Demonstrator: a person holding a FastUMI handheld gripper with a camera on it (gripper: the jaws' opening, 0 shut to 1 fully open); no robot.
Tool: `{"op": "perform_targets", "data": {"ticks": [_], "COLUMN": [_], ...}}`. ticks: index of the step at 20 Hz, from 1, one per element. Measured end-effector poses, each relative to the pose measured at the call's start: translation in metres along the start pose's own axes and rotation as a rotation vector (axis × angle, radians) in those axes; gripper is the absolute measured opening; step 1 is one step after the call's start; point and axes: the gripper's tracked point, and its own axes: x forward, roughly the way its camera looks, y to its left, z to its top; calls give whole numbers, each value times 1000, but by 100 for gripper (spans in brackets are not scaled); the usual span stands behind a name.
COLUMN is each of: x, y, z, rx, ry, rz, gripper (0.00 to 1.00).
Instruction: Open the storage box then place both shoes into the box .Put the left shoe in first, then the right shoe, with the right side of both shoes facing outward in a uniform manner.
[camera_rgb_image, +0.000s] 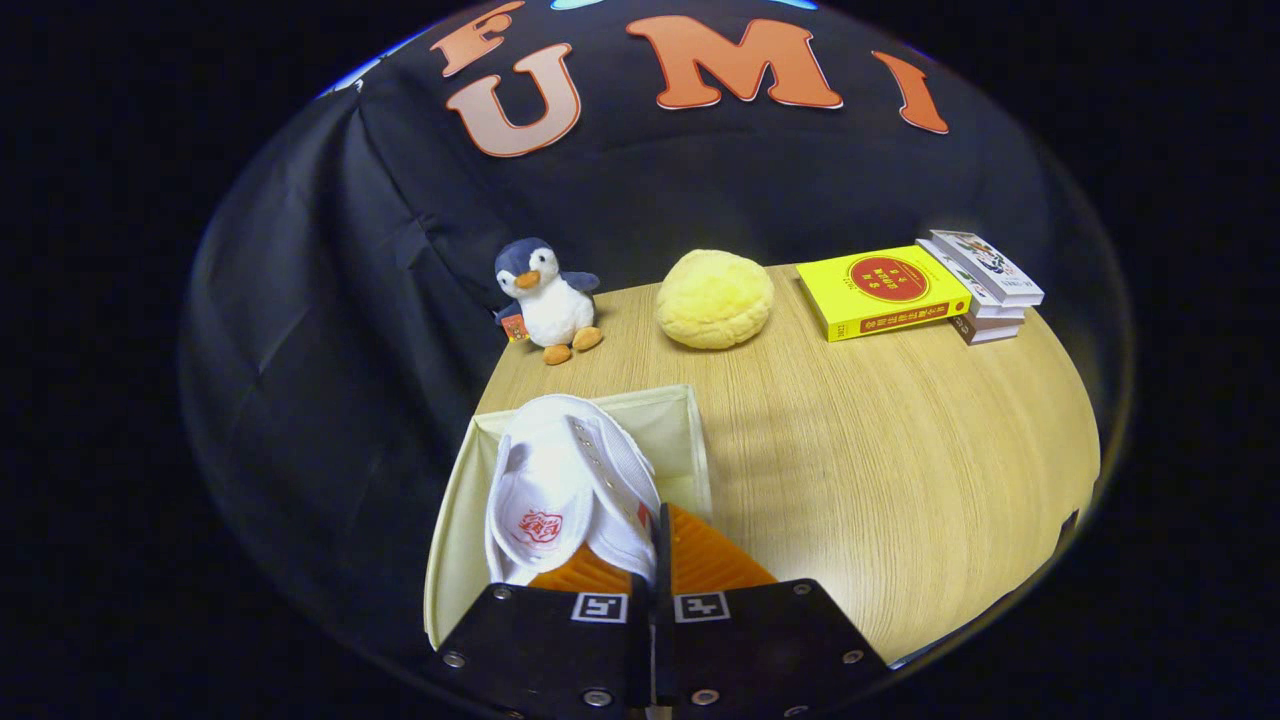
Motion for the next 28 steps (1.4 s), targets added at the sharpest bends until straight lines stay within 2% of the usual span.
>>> {"op": "perform_targets", "data": {"ticks": [6, 9, 11, 12, 14, 19, 22, 25, 28], "x": [5, 12, 11, 9, 0, -21, -34, -49, -70], "y": [-4, -1, 6, 8, 8, 24, 47, 49, 44], "z": [-22, -40, -45, -46, -43, -37, -6, 18, 31], "rx": [51, 62, 51, 44, 26, 17, 39, 4, -30], "ry": [52, 122, 160, 169, 164, 192, 113, 64, 13], "rz": [-70, -67, -37, -30, -33, 60, 167, 205, 267], "gripper": [3, 3, 8, 16, 25, 30, 34, 34, 41]}}
